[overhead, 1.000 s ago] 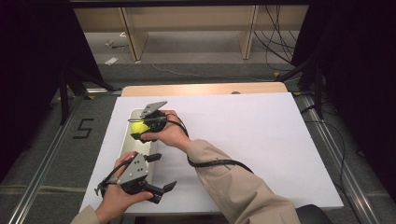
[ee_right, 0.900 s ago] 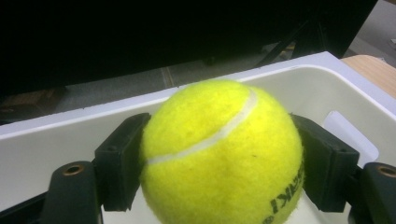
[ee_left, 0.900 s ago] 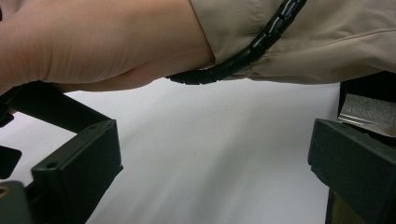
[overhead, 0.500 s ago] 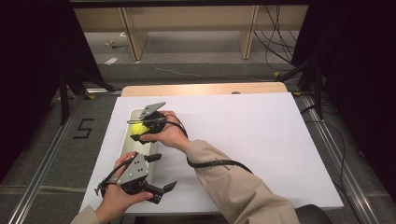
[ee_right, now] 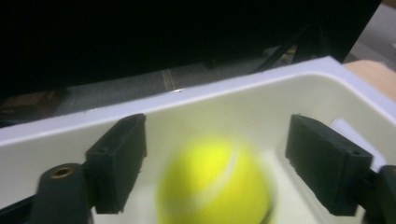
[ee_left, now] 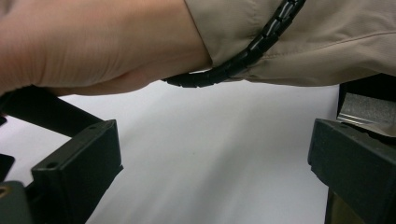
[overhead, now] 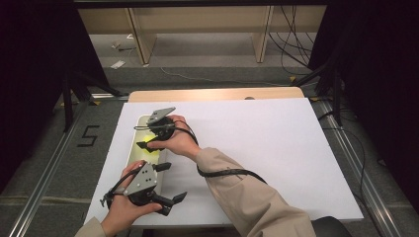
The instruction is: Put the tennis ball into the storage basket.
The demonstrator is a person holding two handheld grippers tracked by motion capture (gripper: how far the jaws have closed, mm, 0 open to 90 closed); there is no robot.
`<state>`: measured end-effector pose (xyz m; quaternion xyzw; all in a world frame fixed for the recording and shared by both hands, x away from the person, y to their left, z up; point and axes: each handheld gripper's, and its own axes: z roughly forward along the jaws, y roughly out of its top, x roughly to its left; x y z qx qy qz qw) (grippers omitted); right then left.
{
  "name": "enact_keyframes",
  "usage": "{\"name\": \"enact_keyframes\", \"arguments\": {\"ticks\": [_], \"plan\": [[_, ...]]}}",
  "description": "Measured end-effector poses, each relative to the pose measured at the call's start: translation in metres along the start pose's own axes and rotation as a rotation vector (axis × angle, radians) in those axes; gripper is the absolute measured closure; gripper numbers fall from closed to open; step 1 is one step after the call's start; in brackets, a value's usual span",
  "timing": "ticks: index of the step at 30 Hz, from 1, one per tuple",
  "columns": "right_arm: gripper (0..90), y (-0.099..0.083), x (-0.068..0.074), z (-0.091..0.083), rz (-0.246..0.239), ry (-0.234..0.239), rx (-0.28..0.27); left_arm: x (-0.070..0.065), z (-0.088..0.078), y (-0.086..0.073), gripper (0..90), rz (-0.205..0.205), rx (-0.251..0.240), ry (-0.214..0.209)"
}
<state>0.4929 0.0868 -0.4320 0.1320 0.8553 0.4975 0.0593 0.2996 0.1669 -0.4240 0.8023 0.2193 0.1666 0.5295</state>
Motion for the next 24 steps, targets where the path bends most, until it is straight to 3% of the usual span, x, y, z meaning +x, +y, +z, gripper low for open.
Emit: {"name": "enact_keyframes", "arguments": {"ticks": [4, 24], "plan": [[14.6, 0.005, 0.000, -0.004, 0.000, -0.010, -0.019, 0.000, 0.000, 0.000, 2.2, 0.000, 0.000, -0.001], [14.2, 0.009, 0.000, -0.023, -0.004, -0.019, -0.056, 0.000, 0.000, 0.000, 2.2, -0.001, 0.001, 0.000]]}}
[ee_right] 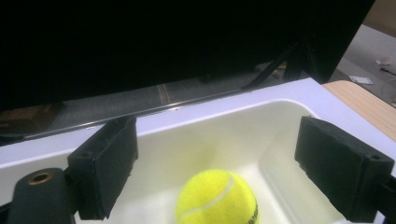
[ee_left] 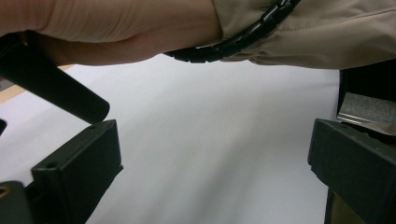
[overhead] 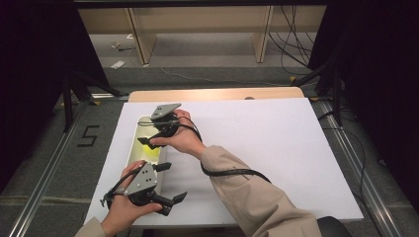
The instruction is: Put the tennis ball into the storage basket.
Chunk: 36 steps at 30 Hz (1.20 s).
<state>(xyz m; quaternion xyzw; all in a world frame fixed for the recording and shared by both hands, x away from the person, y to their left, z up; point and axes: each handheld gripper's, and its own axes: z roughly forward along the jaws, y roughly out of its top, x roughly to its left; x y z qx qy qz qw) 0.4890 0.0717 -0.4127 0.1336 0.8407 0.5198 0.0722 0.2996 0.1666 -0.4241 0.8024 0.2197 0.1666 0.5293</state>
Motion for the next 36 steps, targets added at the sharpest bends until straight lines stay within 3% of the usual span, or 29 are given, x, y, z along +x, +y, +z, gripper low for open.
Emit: {"name": "enact_keyframes", "arguments": {"ticks": [21, 36], "plan": [[14.2, -0.011, -0.007, -0.036, 0.024, -0.024, -0.027, 0.000, 0.001, 0.000, 2.3, -0.003, 0.002, 0.000], [14.5, -0.030, -0.016, -0.077, 0.039, -0.068, -0.026, 0.000, 0.000, 0.000, 2.2, -0.004, 0.004, 0.004]]}}
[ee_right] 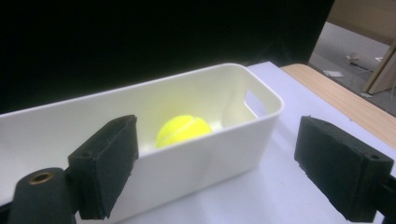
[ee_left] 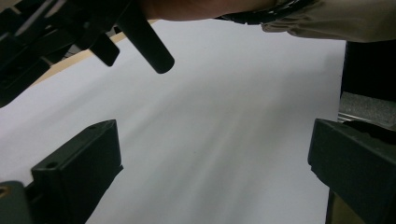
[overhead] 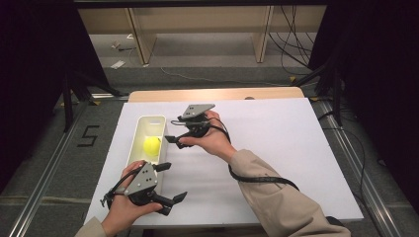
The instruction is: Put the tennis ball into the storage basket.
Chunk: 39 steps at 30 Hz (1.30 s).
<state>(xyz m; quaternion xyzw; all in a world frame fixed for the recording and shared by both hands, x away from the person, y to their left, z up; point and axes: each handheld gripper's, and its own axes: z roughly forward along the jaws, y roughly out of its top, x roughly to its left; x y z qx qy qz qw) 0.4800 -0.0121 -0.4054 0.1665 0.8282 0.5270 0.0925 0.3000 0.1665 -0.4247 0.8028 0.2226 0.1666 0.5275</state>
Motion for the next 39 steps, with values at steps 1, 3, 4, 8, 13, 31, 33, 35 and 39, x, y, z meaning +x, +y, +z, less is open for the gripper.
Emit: {"name": "enact_keyframes", "arguments": {"ticks": [1, 3, 4, 8, 13, 31, 33, 35, 39], "plan": [[14.5, -0.001, -0.001, -0.004, 0.003, -0.005, 0.000, 0.000, 0.000, 0.000, 2.2, 0.000, 0.001, 0.001], [14.5, -0.003, -0.003, -0.010, 0.003, -0.011, -0.001, 0.000, 0.000, 0.000, 2.2, 0.000, 0.000, 0.001], [14.5, -0.005, -0.004, -0.014, 0.005, -0.018, -0.006, 0.000, 0.000, 0.000, 2.2, -0.001, 0.000, 0.002], [14.5, -0.012, -0.009, -0.027, 0.011, -0.035, -0.006, 0.000, 0.000, 0.000, 2.2, -0.001, 0.001, 0.002], [14.6, -0.025, -0.015, -0.043, 0.040, -0.060, -0.003, 0.000, 0.000, 0.000, 2.2, -0.001, 0.003, 0.003], [14.9, -0.057, -0.030, -0.094, 0.088, -0.146, 0.003, 0.000, 0.001, 0.000, 2.2, -0.004, 0.004, 0.006], [14.9, -0.061, -0.031, -0.100, 0.097, -0.152, 0.003, 0.000, 0.001, 0.000, 2.2, -0.003, 0.004, 0.006], [14.9, -0.066, -0.032, -0.106, 0.101, -0.162, 0.006, 0.000, 0.001, 0.000, 2.2, -0.002, 0.005, 0.005], [14.9, -0.072, -0.034, -0.117, 0.110, -0.184, 0.006, 0.000, 0.001, 0.000, 2.2, -0.003, 0.003, 0.006]]}}
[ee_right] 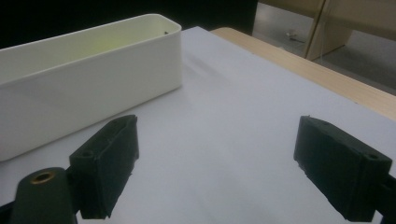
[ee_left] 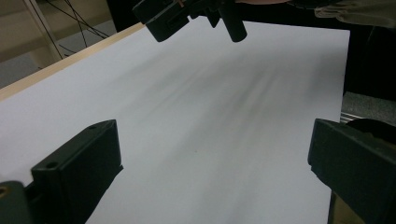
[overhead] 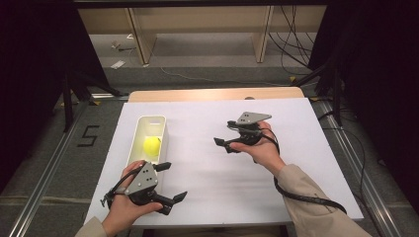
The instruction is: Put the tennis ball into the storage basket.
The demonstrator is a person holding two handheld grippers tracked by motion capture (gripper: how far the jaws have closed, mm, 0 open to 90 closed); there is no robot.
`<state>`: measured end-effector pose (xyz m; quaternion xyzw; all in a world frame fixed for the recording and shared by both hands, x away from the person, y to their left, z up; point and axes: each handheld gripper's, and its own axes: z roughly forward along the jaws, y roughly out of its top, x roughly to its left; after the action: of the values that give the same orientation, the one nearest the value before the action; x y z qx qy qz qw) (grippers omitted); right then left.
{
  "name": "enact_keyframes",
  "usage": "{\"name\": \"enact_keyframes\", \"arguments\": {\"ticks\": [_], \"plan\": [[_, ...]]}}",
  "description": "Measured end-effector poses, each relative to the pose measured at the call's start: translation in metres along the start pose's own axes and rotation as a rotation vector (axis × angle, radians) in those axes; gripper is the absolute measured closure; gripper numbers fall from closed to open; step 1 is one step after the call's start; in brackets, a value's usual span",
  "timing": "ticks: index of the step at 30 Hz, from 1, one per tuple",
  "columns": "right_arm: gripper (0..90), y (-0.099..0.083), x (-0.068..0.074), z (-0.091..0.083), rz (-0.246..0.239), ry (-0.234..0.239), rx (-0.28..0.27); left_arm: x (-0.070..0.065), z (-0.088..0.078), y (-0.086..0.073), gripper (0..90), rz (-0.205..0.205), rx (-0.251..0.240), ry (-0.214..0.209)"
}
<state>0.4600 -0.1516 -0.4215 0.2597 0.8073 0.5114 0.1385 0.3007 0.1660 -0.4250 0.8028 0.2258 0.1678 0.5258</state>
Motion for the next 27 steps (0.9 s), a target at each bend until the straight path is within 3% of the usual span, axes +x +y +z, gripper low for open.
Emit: {"name": "enact_keyframes", "arguments": {"ticks": [27], "plan": [[15.0, -0.033, -0.019, -0.061, 0.050, -0.112, -0.009, 0.001, 0.000, 0.000, 2.2, -0.002, -0.001, 0.003]]}}
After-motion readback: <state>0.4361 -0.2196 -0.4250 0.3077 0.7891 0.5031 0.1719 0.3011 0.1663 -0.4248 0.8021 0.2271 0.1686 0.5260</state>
